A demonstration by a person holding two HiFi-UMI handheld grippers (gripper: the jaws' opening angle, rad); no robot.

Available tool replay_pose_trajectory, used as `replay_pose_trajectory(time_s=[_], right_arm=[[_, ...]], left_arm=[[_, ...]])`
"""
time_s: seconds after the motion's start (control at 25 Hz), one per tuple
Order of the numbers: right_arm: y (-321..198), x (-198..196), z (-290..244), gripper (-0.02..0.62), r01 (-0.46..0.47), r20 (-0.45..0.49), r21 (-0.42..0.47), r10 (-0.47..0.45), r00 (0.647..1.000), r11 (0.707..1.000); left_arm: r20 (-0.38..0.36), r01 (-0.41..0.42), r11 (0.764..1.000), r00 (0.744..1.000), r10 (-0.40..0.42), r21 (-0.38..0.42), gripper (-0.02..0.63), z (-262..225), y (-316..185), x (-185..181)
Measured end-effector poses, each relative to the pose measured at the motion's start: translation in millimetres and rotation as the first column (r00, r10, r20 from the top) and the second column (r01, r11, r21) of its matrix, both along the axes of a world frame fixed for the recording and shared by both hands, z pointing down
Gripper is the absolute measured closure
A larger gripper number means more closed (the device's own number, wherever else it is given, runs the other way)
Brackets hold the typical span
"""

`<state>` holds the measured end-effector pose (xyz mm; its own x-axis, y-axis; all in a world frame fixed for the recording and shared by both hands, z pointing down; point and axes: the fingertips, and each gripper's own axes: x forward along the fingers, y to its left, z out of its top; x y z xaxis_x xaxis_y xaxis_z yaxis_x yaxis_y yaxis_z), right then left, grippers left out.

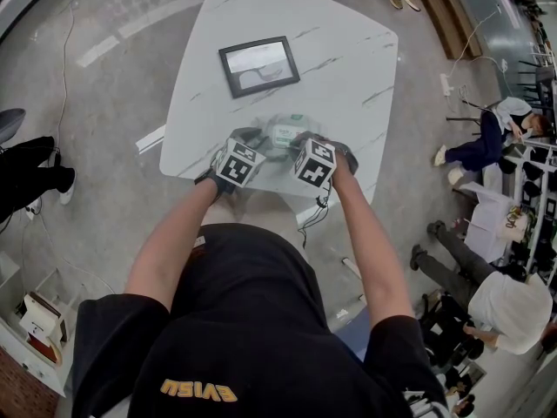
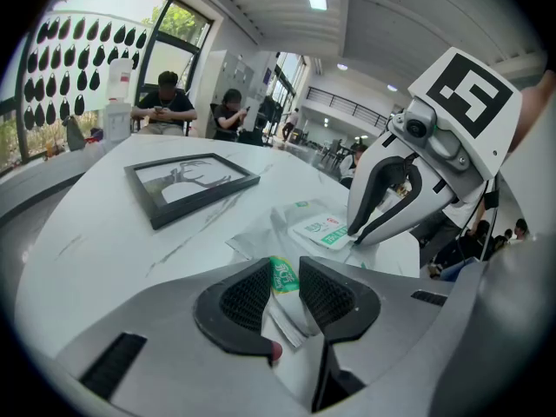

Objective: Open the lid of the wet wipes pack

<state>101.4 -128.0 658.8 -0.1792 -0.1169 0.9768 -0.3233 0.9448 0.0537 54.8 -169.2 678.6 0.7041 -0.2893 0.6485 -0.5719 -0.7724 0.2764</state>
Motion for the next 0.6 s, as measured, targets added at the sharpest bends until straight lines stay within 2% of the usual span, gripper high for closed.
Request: replay_pose_trajectory(time_s=[0.6], right_arm=[[-0.1, -0.1, -2.0, 0.566, 0.004, -0.015, 0.004, -0.004, 1.000, 1.000]], left_arm=[[-0.004, -0.002, 1.000, 1.000, 0.002, -0.005, 0.486, -2.4, 0.3, 0.2]])
